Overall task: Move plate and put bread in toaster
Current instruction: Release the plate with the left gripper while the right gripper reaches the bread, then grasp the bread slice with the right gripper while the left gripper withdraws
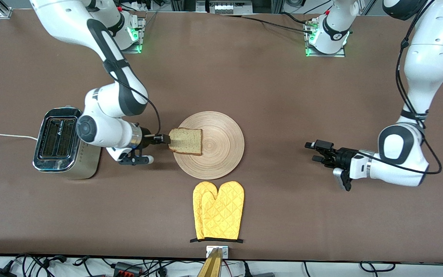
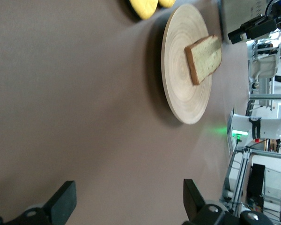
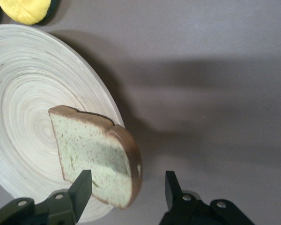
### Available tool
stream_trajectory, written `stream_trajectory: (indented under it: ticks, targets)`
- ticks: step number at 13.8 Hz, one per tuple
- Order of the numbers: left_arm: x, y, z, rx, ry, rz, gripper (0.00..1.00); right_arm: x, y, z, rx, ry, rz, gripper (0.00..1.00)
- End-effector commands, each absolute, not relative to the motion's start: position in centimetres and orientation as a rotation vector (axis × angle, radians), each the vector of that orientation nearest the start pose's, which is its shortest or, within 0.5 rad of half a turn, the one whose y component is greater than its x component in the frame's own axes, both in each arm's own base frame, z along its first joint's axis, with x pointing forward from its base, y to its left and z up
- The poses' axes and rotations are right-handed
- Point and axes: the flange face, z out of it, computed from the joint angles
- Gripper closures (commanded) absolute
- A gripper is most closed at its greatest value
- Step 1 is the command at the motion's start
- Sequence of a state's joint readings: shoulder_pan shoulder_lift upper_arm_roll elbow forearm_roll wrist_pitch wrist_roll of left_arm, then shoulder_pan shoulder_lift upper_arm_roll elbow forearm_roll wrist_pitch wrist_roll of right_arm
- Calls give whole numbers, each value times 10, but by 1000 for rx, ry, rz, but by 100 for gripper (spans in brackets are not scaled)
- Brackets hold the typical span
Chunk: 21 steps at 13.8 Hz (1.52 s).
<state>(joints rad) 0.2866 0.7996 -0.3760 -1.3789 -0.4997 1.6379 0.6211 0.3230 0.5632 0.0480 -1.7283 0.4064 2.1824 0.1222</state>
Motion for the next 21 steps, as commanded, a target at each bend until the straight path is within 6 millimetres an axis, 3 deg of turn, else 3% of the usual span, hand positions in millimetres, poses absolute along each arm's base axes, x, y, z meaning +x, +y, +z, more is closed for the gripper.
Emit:
stream_trajectory:
  ticks: [1,6,9,11,13,16,19,21]
  targets:
    - [680,-50,304,2302,-521,-471,0,613,262,242,-2815,77,267,29]
    - [667,-72,397,2528,-475,-509,0,611,260,226,-2820,90,295,29]
    - [653,-77,458,2748,-516,-468,0,611,260,224,-2819,125,307,29]
    - [640,-72,486,2848,-520,-492,0,610,261,222,-2819,125,312,31]
    - [625,-69,517,2937,-474,-499,0,609,262,222,-2778,169,333,45]
    - [608,-49,539,2978,-429,-474,0,608,265,222,-2761,178,339,65]
    - [596,-54,564,3054,-389,-362,0,608,265,222,-2761,155,334,77]
    - [582,-46,568,3084,-343,-294,0,610,263,223,-2760,150,331,83]
